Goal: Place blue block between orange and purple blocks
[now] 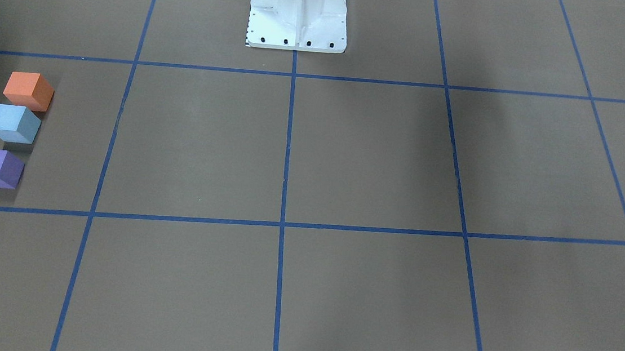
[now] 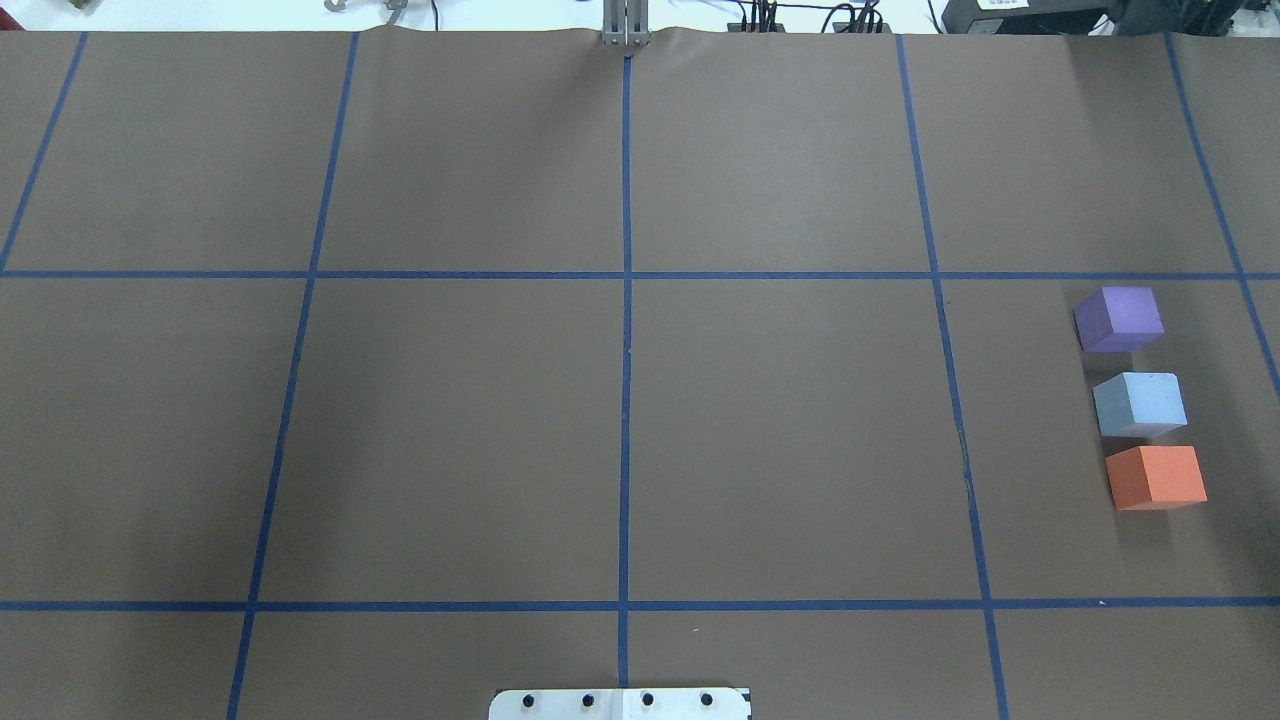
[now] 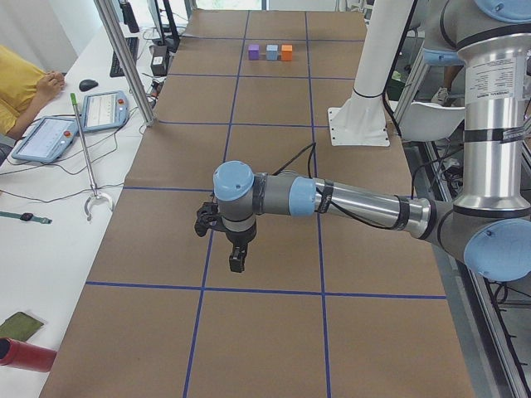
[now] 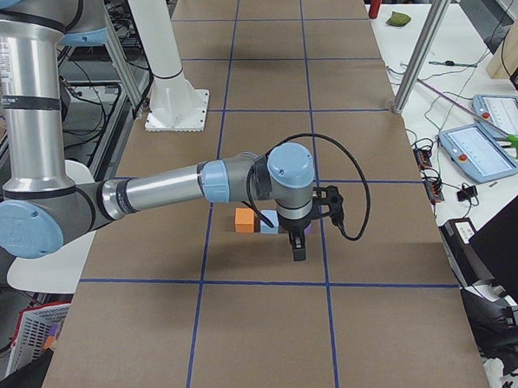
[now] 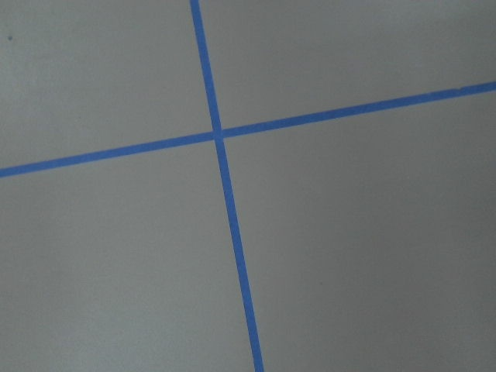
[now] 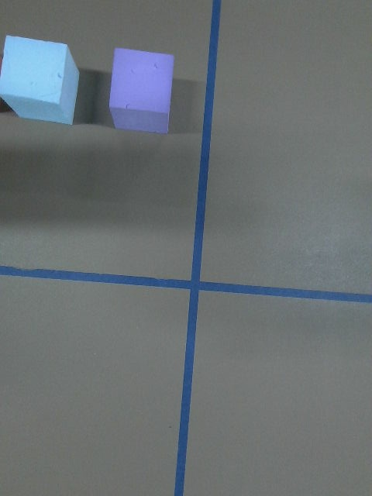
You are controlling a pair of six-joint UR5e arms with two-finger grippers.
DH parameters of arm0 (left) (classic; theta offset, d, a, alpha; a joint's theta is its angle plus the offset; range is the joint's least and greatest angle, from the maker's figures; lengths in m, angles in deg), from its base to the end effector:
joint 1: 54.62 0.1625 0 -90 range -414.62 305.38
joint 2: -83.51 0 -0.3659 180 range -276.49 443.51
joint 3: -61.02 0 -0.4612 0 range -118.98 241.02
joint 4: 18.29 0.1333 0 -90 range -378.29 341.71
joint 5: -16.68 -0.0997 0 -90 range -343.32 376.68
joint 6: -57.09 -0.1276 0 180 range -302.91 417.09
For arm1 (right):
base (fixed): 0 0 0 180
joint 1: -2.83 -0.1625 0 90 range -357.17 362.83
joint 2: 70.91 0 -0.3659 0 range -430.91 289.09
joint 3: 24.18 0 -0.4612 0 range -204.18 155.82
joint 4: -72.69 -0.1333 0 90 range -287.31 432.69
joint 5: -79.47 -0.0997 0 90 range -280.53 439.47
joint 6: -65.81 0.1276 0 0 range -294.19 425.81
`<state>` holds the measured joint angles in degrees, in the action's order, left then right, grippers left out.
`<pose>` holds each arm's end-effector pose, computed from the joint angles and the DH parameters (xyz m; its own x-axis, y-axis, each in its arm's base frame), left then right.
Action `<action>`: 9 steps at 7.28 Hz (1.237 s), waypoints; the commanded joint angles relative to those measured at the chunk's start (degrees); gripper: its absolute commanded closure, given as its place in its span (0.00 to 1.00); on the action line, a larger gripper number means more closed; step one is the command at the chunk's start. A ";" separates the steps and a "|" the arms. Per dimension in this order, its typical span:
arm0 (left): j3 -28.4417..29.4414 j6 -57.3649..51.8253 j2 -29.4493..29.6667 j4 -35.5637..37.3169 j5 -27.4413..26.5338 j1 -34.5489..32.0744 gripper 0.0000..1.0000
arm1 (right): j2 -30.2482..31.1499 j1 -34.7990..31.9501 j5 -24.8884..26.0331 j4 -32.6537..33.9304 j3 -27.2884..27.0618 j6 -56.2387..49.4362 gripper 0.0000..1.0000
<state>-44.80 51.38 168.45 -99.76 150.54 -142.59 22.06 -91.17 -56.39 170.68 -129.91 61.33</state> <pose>-0.0263 -0.5253 0.5289 0.7125 0.1516 -0.6851 -0.1068 0.9884 0.1076 0.0791 -0.5334 0.5063 0.7022 -0.0886 0.7065 -0.0147 0.9902 0.1388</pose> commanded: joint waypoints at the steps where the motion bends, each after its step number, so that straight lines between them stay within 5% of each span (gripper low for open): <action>1: -0.08 0.17 -0.13 0.00 0.08 0.00 0.00 | 1.94 0.57 1.56 0.01 -0.71 0.00 0.00; 9: 0.97 0.35 -0.13 0.00 2.72 0.09 0.00 | 4.06 4.35 0.95 0.18 -0.79 0.09 0.00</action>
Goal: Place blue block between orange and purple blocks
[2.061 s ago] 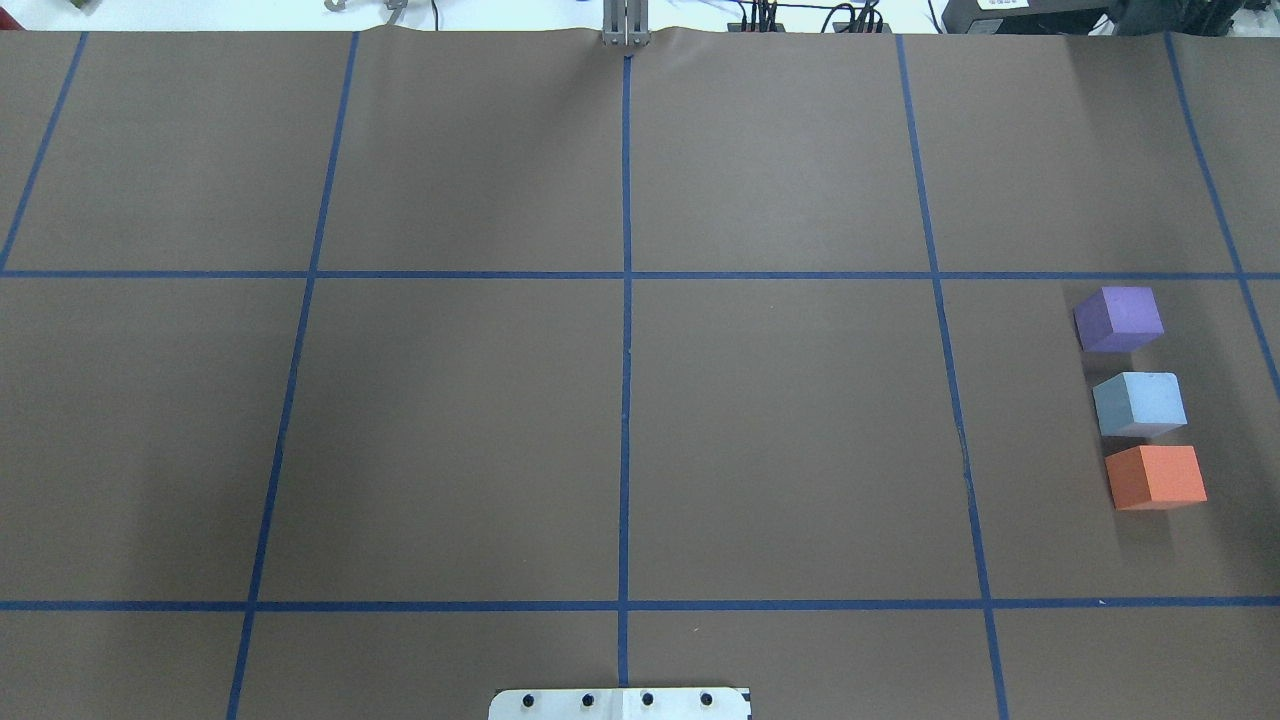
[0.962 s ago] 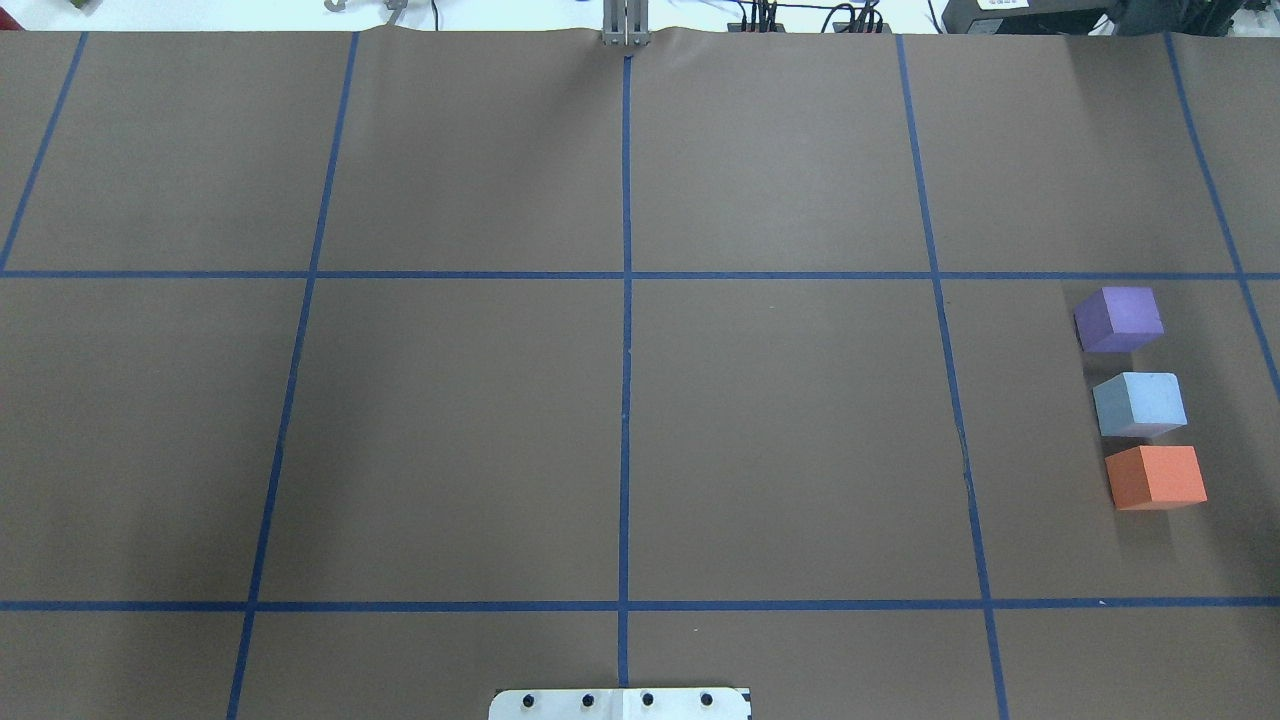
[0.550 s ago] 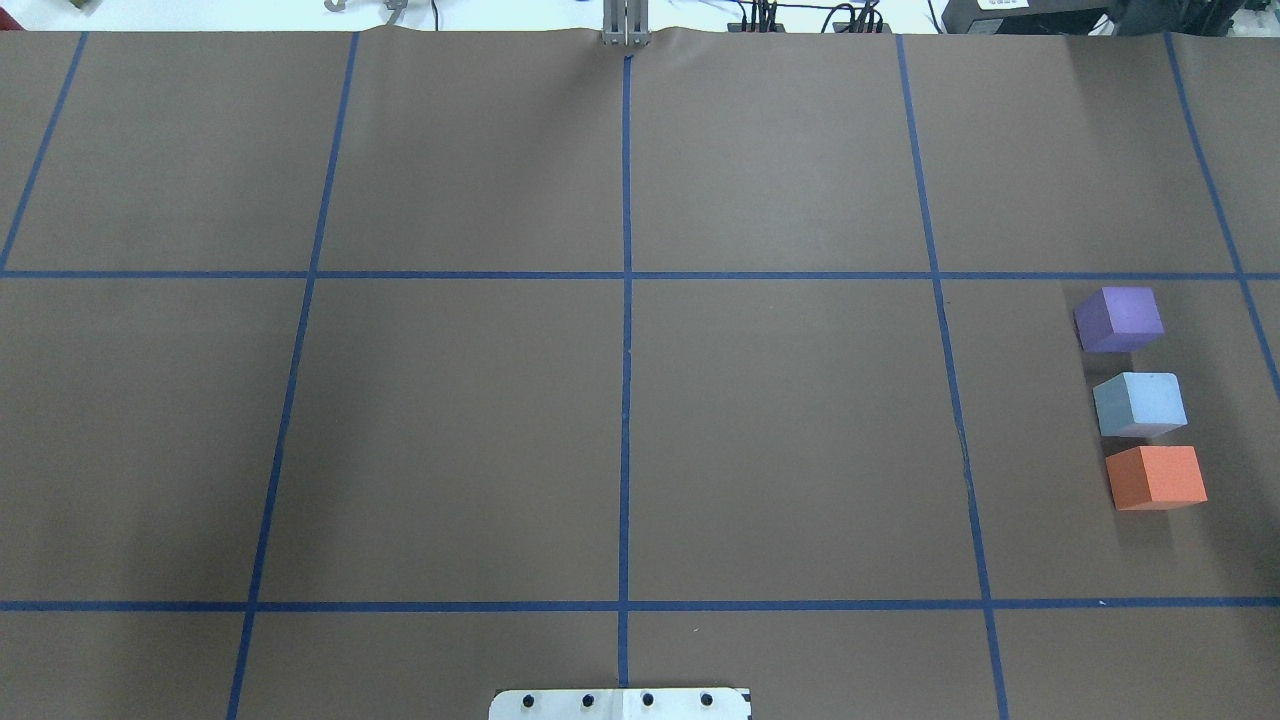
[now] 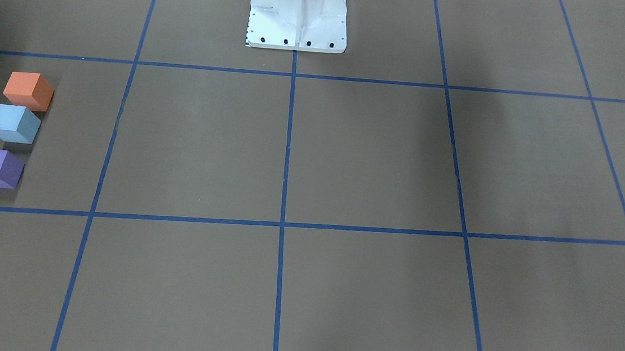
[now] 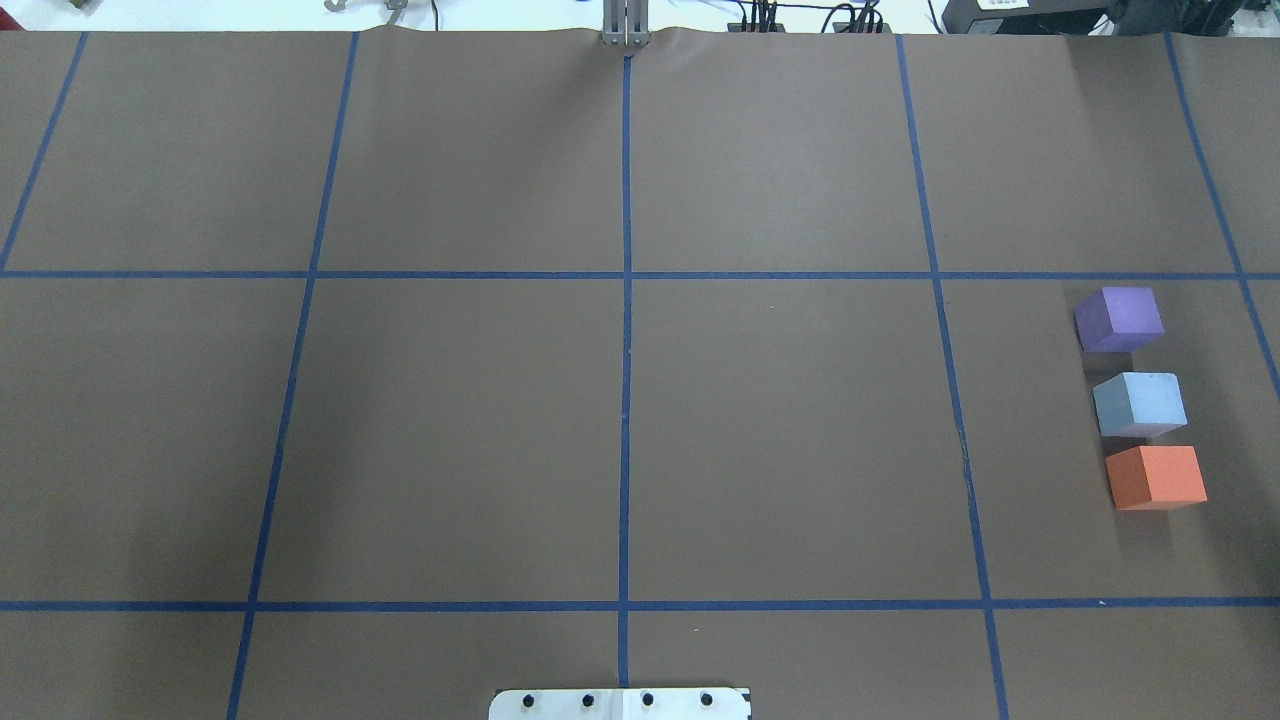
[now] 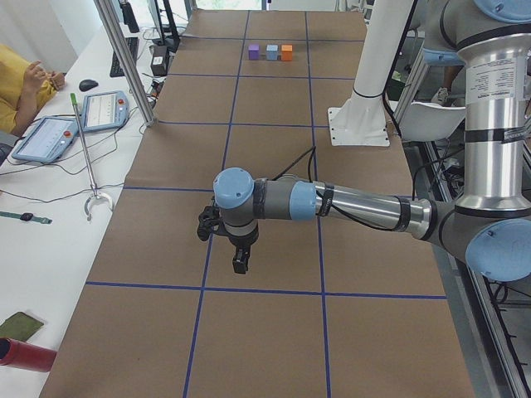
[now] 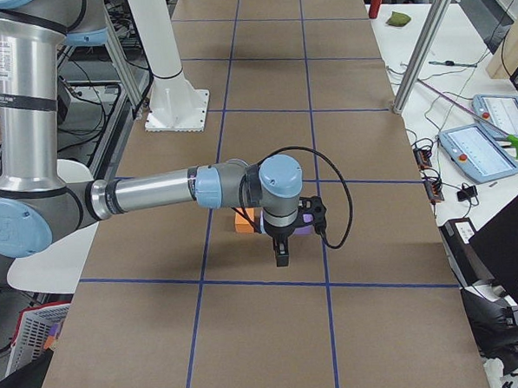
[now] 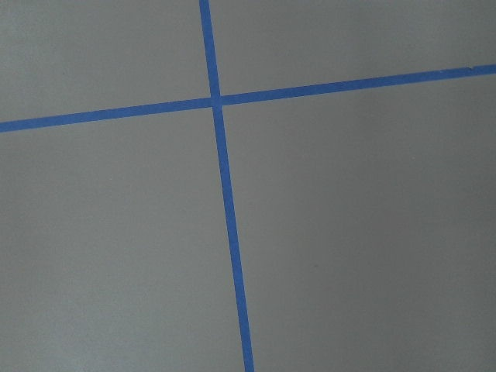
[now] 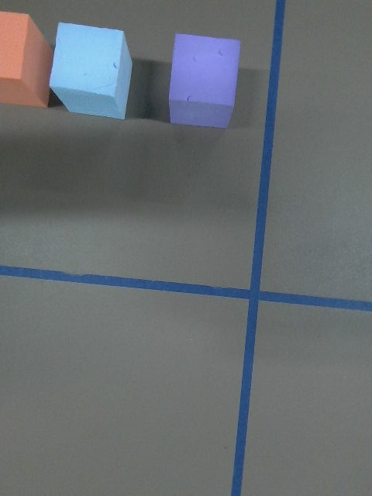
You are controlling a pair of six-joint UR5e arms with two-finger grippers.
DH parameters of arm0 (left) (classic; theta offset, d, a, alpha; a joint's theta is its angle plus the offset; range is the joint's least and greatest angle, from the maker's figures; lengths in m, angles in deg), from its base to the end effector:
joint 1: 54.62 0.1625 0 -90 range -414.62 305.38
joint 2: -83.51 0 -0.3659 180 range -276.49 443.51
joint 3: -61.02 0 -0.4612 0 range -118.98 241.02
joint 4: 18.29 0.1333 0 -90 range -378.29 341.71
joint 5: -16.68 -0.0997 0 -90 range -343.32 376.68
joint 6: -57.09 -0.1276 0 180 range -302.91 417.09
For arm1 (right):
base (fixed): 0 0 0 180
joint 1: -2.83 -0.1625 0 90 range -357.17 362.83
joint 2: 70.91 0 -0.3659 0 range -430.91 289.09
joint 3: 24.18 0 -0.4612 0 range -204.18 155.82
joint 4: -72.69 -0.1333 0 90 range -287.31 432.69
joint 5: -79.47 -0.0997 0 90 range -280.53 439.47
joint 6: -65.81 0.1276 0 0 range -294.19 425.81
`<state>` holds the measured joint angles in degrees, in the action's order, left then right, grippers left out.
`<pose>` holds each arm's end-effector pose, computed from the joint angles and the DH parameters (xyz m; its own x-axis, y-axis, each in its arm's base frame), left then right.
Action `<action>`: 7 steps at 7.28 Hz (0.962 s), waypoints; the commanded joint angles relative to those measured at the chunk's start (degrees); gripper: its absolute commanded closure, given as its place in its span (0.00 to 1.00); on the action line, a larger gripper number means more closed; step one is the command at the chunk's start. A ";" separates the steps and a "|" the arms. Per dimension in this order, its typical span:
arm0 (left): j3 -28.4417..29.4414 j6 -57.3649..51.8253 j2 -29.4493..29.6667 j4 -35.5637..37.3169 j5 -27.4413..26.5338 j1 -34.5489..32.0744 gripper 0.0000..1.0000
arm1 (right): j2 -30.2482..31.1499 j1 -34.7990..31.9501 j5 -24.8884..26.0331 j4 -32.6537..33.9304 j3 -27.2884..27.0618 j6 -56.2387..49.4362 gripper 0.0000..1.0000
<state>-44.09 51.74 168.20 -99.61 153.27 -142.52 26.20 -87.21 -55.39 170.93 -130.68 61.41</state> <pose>-0.0214 -0.5231 0.5341 0.6798 0.1324 -0.7213 -0.1005 0.9911 0.0872 0.0437 -0.5112 0.5388 0.7068 -0.0903 0.7016 0.0537 0.9958 0.0741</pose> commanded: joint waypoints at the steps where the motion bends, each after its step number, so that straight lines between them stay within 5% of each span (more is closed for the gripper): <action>1: 0.70 -0.01 0.65 -0.16 -0.09 0.10 0.00 | -0.17 0.48 -0.14 -0.07 -0.03 0.00 0.00; 7: 2.11 -0.10 1.00 -4.80 -0.27 0.10 0.00 | -1.13 1.18 -0.23 -0.42 -0.46 0.62 0.00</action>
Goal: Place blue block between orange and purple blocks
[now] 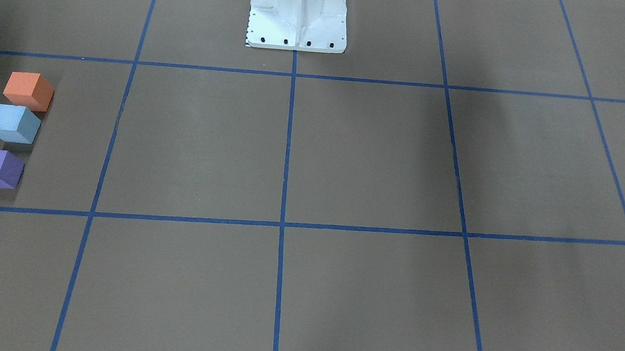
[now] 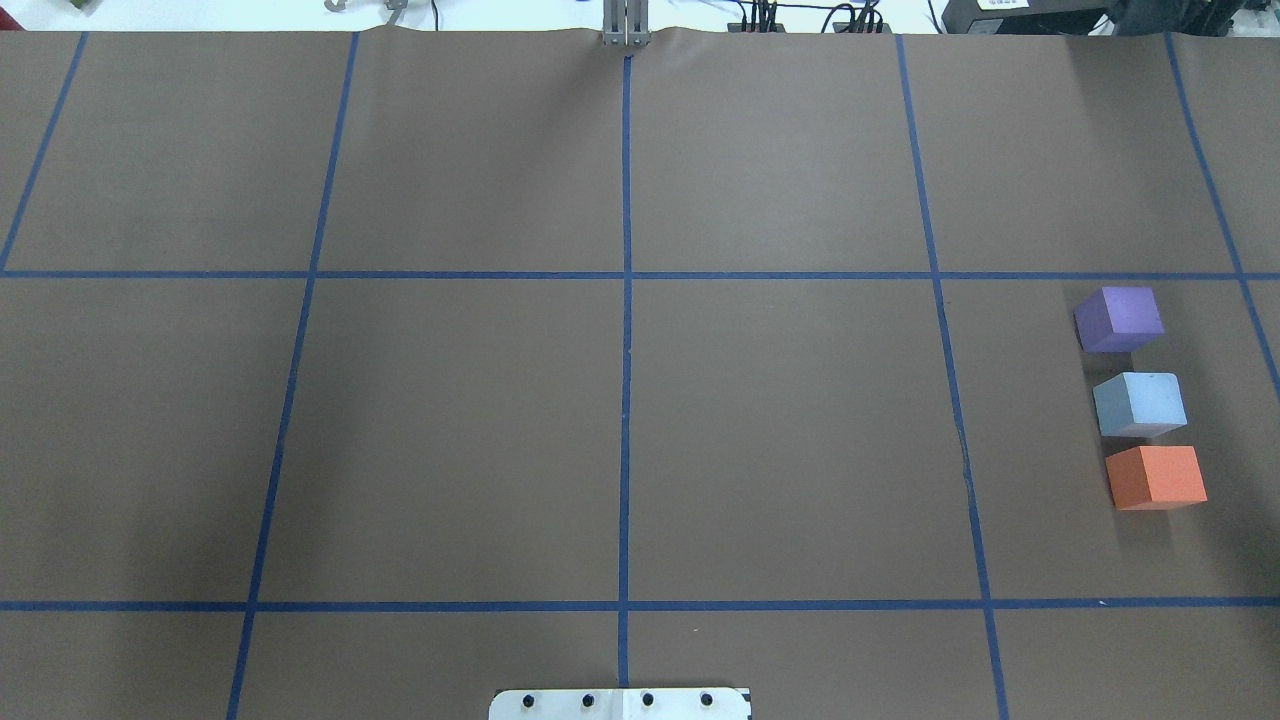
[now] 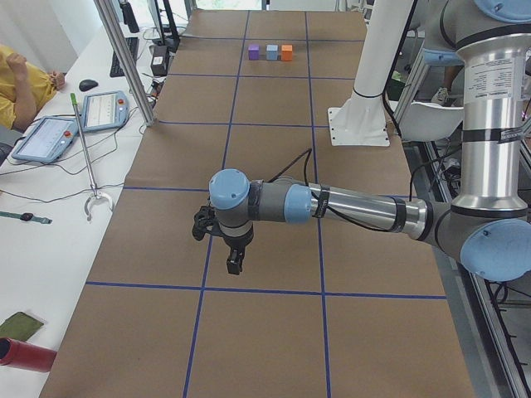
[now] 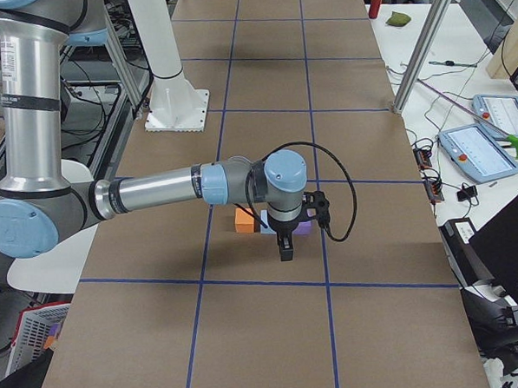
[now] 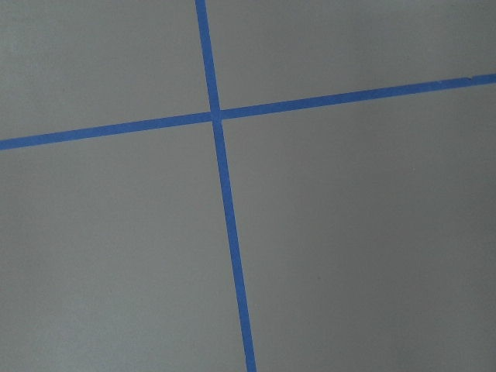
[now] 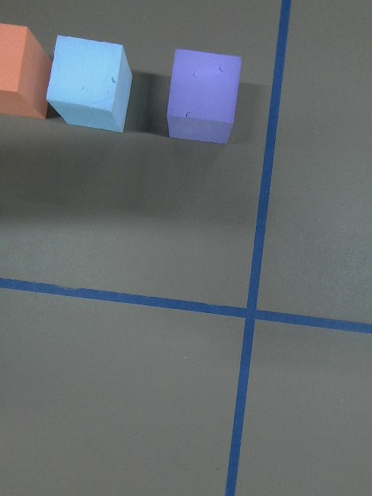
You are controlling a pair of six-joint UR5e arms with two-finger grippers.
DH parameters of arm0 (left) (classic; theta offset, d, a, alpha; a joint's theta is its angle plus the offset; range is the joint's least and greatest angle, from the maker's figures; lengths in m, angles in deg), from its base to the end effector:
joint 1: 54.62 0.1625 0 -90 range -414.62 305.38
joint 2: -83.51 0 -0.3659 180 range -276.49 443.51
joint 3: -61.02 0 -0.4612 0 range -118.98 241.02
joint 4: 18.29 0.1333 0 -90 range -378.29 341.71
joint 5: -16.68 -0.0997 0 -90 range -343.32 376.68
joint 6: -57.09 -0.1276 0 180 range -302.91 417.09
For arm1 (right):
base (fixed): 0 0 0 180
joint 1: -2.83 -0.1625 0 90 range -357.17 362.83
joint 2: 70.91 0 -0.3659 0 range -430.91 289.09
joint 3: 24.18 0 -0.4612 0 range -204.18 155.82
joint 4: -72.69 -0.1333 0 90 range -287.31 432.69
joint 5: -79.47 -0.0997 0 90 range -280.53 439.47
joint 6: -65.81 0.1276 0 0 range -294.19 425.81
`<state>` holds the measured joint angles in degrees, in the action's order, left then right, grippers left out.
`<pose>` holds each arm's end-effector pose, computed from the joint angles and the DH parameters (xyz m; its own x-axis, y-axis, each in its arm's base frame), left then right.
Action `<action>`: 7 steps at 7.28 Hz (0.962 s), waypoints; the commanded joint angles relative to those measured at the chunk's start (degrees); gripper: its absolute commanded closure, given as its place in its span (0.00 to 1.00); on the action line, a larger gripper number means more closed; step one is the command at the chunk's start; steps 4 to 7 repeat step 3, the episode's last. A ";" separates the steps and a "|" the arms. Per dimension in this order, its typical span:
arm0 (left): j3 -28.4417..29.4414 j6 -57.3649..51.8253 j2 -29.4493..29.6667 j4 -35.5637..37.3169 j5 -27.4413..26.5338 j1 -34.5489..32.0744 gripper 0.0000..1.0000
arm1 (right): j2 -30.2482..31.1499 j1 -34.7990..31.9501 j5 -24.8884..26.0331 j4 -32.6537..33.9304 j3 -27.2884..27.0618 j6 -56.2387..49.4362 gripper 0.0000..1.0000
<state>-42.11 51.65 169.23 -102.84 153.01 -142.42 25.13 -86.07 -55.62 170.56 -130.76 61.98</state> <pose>-0.0205 -0.5343 0.5385 0.6816 0.1636 -0.7132 -0.1034 0.9864 0.1275 0.0330 -0.5194 0.5273 0.7024 -0.1131 0.7028 0.0662 0.9934 0.0937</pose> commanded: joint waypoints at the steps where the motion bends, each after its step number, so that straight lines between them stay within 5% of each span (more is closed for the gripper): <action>1: 0.13 0.00 0.06 -1.92 -0.01 0.00 0.00 | -0.06 0.04 0.00 -0.13 -0.38 0.14 0.00; 7: 0.13 0.08 0.06 -3.76 -0.01 0.00 0.00 | -0.85 0.04 -0.09 -0.13 -0.38 0.14 0.00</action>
